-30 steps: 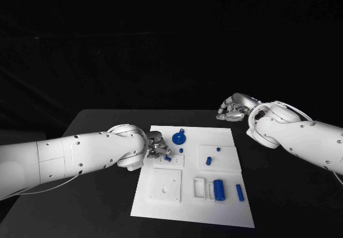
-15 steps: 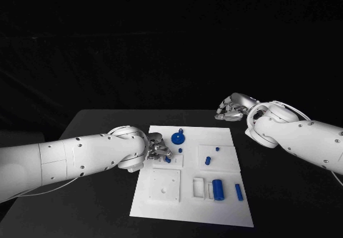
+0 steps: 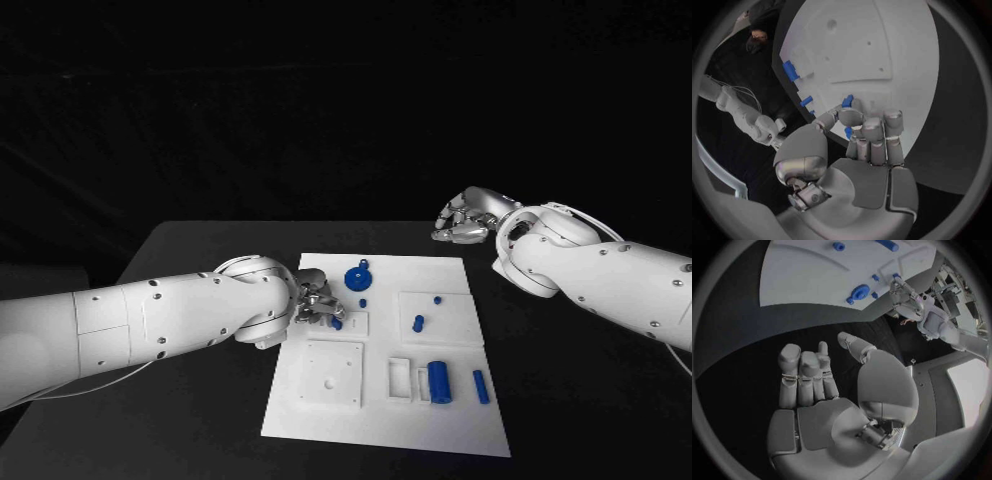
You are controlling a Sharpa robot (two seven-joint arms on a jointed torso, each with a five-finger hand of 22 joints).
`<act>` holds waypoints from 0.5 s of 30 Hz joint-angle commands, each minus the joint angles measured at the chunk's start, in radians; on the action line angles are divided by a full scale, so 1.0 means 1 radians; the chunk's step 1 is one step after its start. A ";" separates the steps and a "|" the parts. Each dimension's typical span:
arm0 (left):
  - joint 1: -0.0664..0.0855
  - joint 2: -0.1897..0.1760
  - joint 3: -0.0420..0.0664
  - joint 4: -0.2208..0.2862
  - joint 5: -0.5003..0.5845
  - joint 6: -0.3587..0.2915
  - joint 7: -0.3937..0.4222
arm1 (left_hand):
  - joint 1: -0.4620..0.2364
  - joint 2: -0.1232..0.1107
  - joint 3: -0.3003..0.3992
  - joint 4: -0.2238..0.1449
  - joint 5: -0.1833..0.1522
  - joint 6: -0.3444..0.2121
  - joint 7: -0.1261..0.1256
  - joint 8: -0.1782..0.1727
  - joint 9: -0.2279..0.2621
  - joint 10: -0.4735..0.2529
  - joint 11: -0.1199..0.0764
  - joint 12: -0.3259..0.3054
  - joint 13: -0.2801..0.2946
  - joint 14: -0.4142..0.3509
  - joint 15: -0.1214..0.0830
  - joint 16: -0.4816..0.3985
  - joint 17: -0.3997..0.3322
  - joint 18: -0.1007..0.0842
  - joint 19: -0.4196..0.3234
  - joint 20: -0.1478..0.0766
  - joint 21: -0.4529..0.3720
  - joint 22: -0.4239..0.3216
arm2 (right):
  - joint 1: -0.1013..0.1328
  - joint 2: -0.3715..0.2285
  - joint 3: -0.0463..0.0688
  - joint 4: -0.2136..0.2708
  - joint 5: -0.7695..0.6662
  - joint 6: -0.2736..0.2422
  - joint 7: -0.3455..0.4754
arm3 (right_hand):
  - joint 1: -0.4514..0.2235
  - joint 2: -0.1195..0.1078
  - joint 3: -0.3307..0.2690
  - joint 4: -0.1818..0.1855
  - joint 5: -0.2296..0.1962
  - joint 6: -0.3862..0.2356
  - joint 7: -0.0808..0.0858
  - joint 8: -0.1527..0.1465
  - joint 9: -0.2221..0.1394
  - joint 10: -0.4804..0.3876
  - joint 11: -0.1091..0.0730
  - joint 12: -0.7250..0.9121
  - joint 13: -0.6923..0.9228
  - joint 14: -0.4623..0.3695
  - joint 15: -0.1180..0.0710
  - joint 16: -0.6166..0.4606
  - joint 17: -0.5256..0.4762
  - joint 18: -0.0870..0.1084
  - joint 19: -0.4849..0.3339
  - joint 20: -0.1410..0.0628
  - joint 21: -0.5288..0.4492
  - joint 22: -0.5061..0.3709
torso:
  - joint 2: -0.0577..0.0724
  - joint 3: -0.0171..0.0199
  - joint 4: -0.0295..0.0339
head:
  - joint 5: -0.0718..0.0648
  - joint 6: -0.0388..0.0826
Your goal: Assemble the parts on the task board
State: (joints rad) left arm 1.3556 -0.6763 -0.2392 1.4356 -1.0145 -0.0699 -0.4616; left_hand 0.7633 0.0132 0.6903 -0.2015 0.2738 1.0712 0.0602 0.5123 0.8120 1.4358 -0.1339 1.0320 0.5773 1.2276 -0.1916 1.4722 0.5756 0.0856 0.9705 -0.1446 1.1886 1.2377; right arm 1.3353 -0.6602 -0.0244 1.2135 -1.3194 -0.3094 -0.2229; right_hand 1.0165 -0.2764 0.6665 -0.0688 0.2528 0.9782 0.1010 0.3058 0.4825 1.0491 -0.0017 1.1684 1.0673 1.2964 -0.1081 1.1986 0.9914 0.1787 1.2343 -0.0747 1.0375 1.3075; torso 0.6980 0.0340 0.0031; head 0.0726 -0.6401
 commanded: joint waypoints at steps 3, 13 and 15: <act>-0.003 -0.015 -0.001 0.023 -0.008 -0.006 0.011 | 0.021 0.008 0.007 -0.003 0.007 0.211 -0.120 0.001 0.203 -0.034 -0.029 0.005 -0.002 0.034 -0.051 0.006 -0.002 0.007 -0.003 -0.126 -0.003 0.001 | 0.000 -0.002 0.000 0.001 0.000 0.012 0.006 | 0.004 0.004 -0.004 0.000 0.004 0.001 0.009 -0.003 0.001 -0.007 0.000 -0.001 -0.001 -0.006 -0.002 -0.006 0.001 0.083 -0.004 0.002 -0.004 0.006 | 0.000 0.0001 -0.0005 | -0.002 0.001; -0.003 -0.042 -0.001 0.059 -0.034 -0.111 0.045 | 0.030 0.003 0.009 -0.011 0.010 0.209 -0.118 -0.002 0.203 -0.036 -0.027 0.004 -0.006 0.031 -0.051 0.006 -0.007 0.007 -0.004 -0.125 -0.004 0.003 | -0.001 -0.007 0.000 0.001 0.000 0.011 0.006 | 0.002 0.004 -0.006 0.001 0.004 0.001 0.009 -0.003 0.001 -0.007 0.000 -0.001 -0.002 -0.006 -0.002 -0.006 0.001 0.083 -0.004 0.002 -0.005 0.006 | 0.000 0.0000 0.0012 | -0.006 0.002; -0.003 -0.046 -0.001 0.065 -0.034 -0.136 0.054 | 0.032 0.002 0.009 -0.011 0.008 0.208 -0.118 -0.004 0.203 -0.037 -0.027 0.003 -0.007 0.030 -0.052 0.005 -0.009 0.007 -0.005 -0.125 -0.004 0.003 | -0.001 -0.008 0.000 0.002 0.000 0.011 0.006 | 0.001 0.004 -0.006 0.001 0.005 0.001 0.009 -0.003 0.001 -0.007 0.000 -0.001 -0.002 -0.006 -0.002 -0.006 0.001 0.083 -0.004 0.002 -0.005 0.006 | -0.001 0.0008 0.0010 | -0.006 0.002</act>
State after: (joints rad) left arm 1.3525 -0.7215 -0.2411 1.4942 -1.0305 -0.1311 -0.4423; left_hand 0.7737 0.0027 0.6929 -0.2068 0.2816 1.0724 0.0590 0.5129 1.0146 1.4343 -0.1324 1.0320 0.5713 1.2276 -0.1916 1.4721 0.5682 0.0855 0.9705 -0.1446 1.1886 1.2395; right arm 1.3348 -0.6678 -0.0244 1.2136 -1.3187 -0.3085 -0.2229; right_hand 1.0165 -0.2764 0.6665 -0.0688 0.2528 0.9787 0.1053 0.3058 0.4824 1.0492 -0.0017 1.1684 1.0673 1.2964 -0.1081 1.1986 0.9912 0.1788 1.2343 -0.0746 1.0375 1.3076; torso 0.6979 0.0340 0.0034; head 0.0668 -0.6389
